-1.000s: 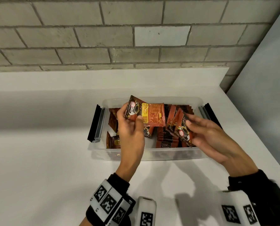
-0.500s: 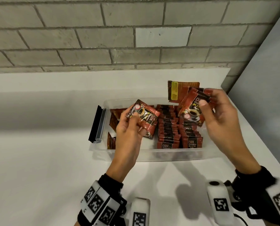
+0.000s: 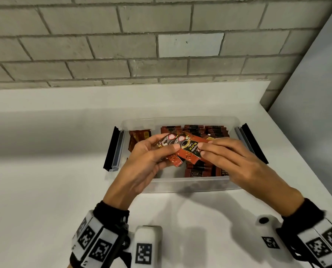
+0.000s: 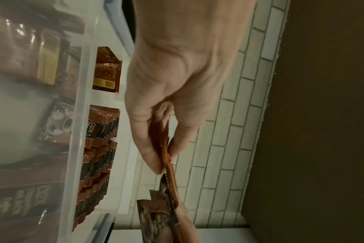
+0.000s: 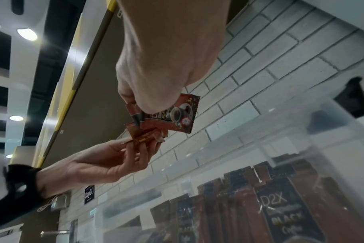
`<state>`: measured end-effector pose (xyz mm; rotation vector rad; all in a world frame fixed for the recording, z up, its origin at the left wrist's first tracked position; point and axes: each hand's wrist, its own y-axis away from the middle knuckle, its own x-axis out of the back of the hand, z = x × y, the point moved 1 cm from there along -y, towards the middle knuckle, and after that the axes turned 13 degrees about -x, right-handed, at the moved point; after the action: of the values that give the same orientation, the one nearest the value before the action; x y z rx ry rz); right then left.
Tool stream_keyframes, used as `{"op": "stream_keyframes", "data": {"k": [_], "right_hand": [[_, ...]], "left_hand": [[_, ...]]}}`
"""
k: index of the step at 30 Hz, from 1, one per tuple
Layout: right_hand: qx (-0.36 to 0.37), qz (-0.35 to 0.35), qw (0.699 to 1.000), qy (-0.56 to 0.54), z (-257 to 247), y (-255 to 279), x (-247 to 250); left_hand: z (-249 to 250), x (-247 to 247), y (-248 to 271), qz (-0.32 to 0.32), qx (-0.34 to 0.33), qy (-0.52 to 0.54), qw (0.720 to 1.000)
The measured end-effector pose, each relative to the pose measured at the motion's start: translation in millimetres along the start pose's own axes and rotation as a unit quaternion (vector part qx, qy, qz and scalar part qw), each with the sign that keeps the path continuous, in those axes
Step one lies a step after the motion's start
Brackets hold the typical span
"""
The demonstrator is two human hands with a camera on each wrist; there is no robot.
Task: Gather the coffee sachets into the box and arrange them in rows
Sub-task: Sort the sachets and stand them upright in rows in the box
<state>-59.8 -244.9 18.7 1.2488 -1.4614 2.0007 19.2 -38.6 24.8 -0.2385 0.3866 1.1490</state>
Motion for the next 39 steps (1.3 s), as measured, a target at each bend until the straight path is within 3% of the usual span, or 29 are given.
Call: {"op": "stream_keyframes", "data": {"k": [4, 6, 7, 8, 11, 12, 13, 24, 29, 31, 36, 39], "right_hand": [[-0.132, 0.014, 0.985, -0.108, 0, 2, 2], [-0.264, 0.04, 0.932, -0.244, -4, 2, 5], [-0.339, 0.043, 0.879, -0.333, -7, 1, 8], [-0.4, 0.035, 0.805, -0.436, -9, -1, 9], [-0.489, -0.015, 0.536, -0.688, -13, -3, 2], [-0.497, -0.026, 0.489, -0.716, -15, -4, -1], [-0.499, -0.037, 0.477, -0.722, -18, -8, -3], [-0.536, -0.061, 0.547, -0.64, -30, -33, -22], [-0.486, -0.074, 0.635, -0.596, -34, -36, -22], [-0.472, -0.081, 0.654, -0.585, -35, -35, -22], [-0.468, -0.092, 0.655, -0.586, -39, -32, -23], [-0.465, -0.078, 0.647, -0.599, -39, -36, -21]], "left_hand": [[1, -1, -1, 0.027, -0.033, -0.003, 0.999], [0, -3, -2, 0.049, -0.07, -0.013, 0.996], [-1, -4, -3, 0.062, -0.088, -0.02, 0.994], [-3, -5, -3, 0.075, -0.104, -0.028, 0.991], [-13, -12, -1, 0.098, -0.133, -0.053, 0.985], [-17, -16, 0, 0.097, -0.136, -0.056, 0.984], [-21, -19, 1, 0.093, -0.134, -0.054, 0.985], [-27, -31, 8, 0.036, -0.09, -0.004, 0.995], [-25, -32, 12, 0.039, -0.094, -0.046, 0.994], [-23, -33, 16, 0.037, -0.111, -0.081, 0.99], [-19, -28, 19, -0.017, -0.18, -0.228, 0.957], [-20, -27, 18, -0.091, -0.146, -0.393, 0.903]]}}
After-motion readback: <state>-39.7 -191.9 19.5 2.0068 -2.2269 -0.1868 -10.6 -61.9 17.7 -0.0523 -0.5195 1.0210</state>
